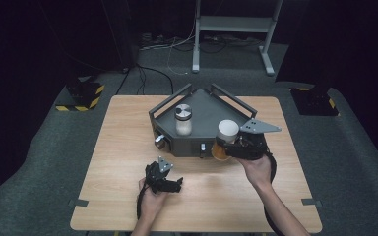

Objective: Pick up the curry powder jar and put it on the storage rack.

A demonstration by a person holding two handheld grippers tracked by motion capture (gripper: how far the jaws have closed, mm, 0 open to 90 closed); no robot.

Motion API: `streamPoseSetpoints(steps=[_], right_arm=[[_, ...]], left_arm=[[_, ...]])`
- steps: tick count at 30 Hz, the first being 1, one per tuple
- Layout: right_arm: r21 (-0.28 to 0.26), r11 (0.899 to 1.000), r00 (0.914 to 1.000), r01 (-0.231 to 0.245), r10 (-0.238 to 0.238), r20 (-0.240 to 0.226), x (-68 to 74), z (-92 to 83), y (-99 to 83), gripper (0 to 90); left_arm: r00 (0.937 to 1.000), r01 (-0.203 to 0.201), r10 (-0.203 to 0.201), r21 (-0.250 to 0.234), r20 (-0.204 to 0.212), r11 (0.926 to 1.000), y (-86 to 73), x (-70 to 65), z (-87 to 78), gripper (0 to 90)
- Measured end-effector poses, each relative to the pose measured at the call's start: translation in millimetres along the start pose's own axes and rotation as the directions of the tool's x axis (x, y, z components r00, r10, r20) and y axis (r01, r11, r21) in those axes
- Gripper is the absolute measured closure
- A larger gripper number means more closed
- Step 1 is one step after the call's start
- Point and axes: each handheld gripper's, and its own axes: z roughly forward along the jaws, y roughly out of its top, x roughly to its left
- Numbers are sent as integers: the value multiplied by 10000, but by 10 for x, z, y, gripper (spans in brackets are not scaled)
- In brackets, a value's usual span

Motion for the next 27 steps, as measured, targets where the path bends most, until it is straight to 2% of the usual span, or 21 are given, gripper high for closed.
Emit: streamPoseSetpoints(steps=[11, 17, 27], right_arm=[[-215, 9997, 9998, -153, 156, 135, -82, 25, 224, 354], [-201, 9998, 9996, -50, 55, 275, -88, 64, 316, 354], [-77, 9998, 9979, -201, 205, 615, -107, 208, 415, 354]], left_arm=[[10000, 15, -15, 8, 7, 10000, 1, -1, -1, 46], [10000, -3, 3, 1, 1, 10000, 0, -1, 0, 46], [10000, 2, -2, 7, 3, 10000, 1, -1, -1, 46]])
